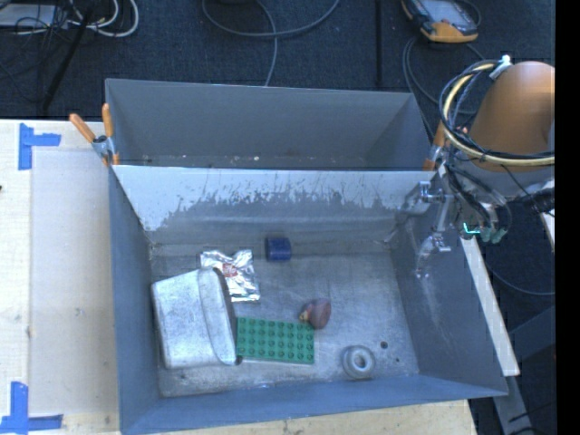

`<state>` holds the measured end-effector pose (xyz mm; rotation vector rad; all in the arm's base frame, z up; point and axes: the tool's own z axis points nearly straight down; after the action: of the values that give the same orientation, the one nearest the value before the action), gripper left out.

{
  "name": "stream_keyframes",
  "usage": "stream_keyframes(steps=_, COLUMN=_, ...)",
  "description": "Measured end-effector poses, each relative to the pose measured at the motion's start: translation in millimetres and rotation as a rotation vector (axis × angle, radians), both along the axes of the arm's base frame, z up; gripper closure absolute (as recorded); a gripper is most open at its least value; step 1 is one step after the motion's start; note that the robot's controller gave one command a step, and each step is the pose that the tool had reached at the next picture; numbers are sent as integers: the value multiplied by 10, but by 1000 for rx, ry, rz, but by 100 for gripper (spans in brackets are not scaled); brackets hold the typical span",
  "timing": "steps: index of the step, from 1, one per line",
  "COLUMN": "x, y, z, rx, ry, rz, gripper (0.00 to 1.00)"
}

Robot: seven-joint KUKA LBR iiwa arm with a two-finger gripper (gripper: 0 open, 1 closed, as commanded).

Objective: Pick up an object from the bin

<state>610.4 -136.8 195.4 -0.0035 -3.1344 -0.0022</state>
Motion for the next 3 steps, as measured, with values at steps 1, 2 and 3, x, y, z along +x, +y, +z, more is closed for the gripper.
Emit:
stream_keyframes(steps=1, x=-474, y=1159, z=-473, rx=3, ry=0, rz=-114, gripper=0)
stream_keyframes(steps=2, x=-982, y=1388, z=-1244, rx=-1, ry=-12, rz=-24, gripper=0)
stream_keyframes(steps=3, x=-966, y=1390, z=-1220, rx=-1, ry=-15, rz=-21, gripper=100)
